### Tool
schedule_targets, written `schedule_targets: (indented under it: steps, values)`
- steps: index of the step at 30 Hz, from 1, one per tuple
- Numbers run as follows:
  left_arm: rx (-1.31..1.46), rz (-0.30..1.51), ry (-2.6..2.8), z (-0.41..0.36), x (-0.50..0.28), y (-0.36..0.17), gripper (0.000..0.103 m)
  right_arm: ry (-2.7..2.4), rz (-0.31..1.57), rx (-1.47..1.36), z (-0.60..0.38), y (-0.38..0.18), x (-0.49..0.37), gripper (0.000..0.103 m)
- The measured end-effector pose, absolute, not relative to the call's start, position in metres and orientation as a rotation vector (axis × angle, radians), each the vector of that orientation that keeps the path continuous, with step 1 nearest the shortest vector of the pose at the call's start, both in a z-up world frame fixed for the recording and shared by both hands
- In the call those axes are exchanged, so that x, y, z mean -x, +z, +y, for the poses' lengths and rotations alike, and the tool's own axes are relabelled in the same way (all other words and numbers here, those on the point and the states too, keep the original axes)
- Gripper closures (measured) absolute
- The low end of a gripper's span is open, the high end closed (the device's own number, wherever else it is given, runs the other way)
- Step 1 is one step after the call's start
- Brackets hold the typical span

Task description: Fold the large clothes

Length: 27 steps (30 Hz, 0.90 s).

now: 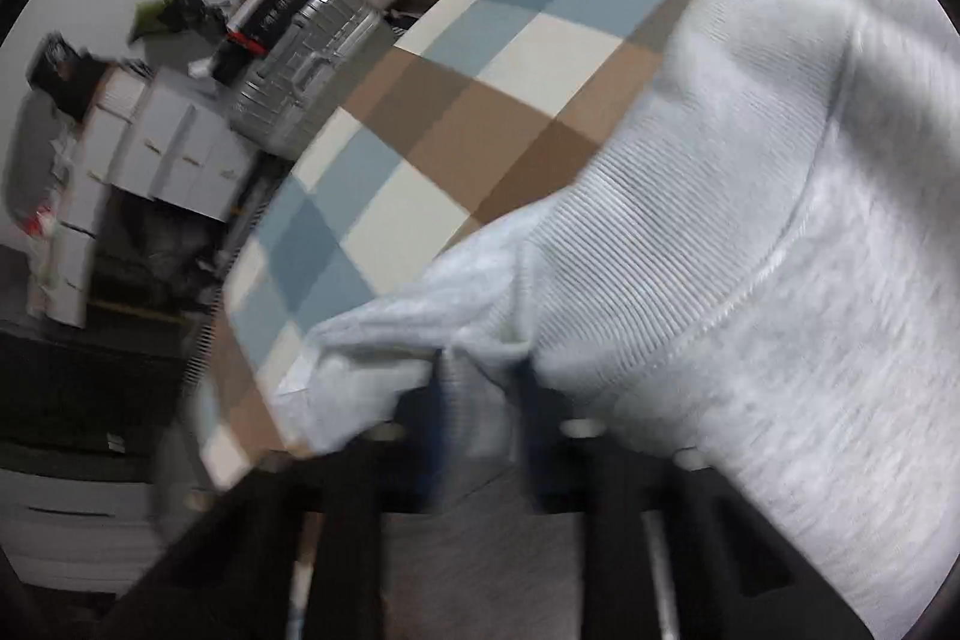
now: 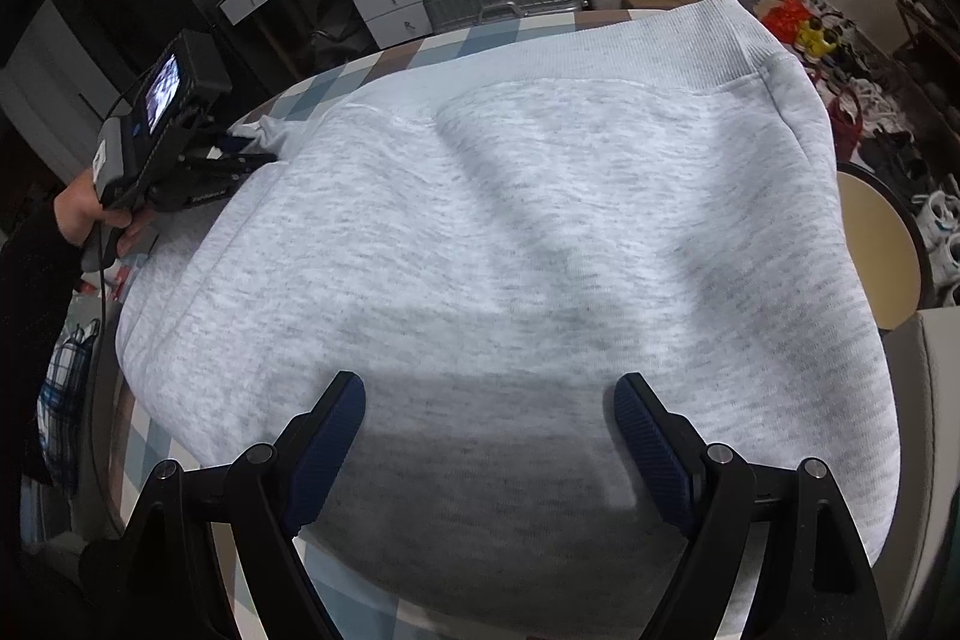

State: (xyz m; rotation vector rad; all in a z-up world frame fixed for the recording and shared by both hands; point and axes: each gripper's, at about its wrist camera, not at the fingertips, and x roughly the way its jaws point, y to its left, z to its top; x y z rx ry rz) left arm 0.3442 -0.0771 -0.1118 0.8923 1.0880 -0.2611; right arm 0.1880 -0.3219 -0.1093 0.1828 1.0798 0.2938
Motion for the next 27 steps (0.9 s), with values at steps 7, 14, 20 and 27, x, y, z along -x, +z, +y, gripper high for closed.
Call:
schedule_targets:
  steps: [7,14,20,27]
  values:
    - [-0.729,1.063,-0.076,-0.056,-0.357,-0.076,0.091,0.232,1.092,-0.182,-0.319,-0.113,-0.193,0.017]
    - [-0.636,0.987,0.023,-0.048,-0.329,-0.042,0.050,0.196,1.048,-0.063,-0.298,-0.080,-0.191,0.019]
    - [-0.316,0.973,-0.338,-0.067,-0.246,0.000,0.028,0.206,1.099,0.046,-0.259,-0.087,-0.195,0.018]
    - [-0.398,1.185,-0.141,-0.095,-0.233,-0.117,0.014,0.068,1.190,0.109,-0.256,-0.134,-0.209,0.002]
